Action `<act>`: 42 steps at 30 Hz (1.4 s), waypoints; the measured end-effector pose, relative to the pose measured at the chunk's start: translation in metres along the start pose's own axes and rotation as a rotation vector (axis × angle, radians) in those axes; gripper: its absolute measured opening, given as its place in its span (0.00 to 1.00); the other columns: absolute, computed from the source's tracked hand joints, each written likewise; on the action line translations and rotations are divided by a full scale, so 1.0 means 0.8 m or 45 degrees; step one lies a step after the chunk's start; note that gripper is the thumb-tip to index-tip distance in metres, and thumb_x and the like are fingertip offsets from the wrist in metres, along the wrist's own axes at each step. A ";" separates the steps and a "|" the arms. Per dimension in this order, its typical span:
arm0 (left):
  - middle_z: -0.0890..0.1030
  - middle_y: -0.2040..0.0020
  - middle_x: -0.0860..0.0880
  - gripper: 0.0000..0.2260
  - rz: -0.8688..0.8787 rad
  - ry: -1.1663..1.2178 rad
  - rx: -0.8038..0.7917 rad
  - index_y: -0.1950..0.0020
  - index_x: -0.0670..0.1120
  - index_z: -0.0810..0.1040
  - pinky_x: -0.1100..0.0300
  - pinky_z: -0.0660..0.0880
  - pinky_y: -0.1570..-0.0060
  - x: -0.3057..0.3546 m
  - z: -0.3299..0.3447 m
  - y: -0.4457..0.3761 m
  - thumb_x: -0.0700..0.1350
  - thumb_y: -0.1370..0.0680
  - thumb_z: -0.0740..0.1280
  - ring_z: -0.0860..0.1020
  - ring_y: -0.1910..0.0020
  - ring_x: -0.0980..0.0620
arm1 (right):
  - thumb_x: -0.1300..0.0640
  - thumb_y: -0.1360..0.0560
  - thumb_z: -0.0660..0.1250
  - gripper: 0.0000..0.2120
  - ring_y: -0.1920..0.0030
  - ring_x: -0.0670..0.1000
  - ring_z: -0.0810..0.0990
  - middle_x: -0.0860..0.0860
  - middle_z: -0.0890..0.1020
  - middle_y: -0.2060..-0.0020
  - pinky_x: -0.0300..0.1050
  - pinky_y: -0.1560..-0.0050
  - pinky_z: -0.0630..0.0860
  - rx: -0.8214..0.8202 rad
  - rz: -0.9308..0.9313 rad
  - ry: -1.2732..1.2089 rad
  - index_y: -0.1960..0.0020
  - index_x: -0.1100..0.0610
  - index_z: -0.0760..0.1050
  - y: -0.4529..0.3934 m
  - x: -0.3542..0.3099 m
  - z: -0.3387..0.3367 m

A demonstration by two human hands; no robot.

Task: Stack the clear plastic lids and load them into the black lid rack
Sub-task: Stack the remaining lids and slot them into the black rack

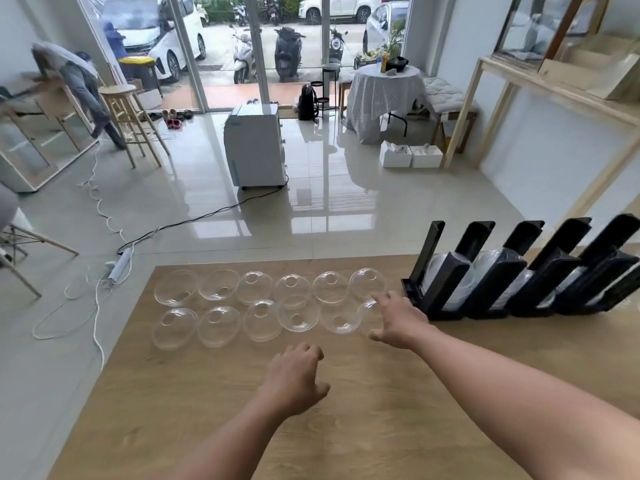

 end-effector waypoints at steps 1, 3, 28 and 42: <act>0.73 0.32 0.54 0.25 -0.005 0.000 0.015 0.29 0.53 0.70 0.53 0.69 0.38 0.003 -0.004 -0.005 0.60 0.24 0.69 0.71 0.32 0.49 | 0.39 0.28 0.75 0.44 0.23 0.55 0.64 0.51 0.63 0.22 0.55 0.30 0.72 -0.016 -0.015 -0.012 0.20 0.46 0.57 -0.005 0.001 0.005; 0.74 0.32 0.54 0.26 -0.006 -0.007 0.050 0.30 0.53 0.71 0.53 0.71 0.38 0.011 -0.014 -0.019 0.60 0.25 0.70 0.71 0.32 0.49 | 0.38 0.28 0.75 0.43 0.22 0.56 0.63 0.52 0.61 0.21 0.56 0.29 0.70 -0.026 -0.030 -0.024 0.20 0.45 0.57 -0.011 0.003 0.017; 0.71 0.29 0.48 0.47 0.629 -0.933 -0.135 0.21 0.51 0.59 0.47 0.70 0.31 0.083 -0.059 -0.192 0.61 0.34 0.78 0.72 0.31 0.43 | 0.38 0.25 0.68 0.34 0.26 0.54 0.65 0.48 0.63 0.22 0.53 0.30 0.67 0.248 -0.161 -0.375 0.23 0.39 0.58 0.195 -0.032 0.142; 0.74 0.36 0.56 0.34 0.170 0.428 0.521 0.32 0.57 0.67 0.58 0.71 0.46 -0.050 -0.047 0.010 0.63 0.35 0.72 0.76 0.40 0.52 | 0.34 0.27 0.65 0.33 0.25 0.51 0.65 0.43 0.64 0.22 0.51 0.35 0.72 0.253 -0.233 -0.213 0.25 0.36 0.60 0.171 -0.095 0.169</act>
Point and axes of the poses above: each hand's wrist, its own y-axis away from the middle knuckle, its own z-axis out of the palm, x = y × z, the point moved 2 cm from there along -y, towards the middle knuckle
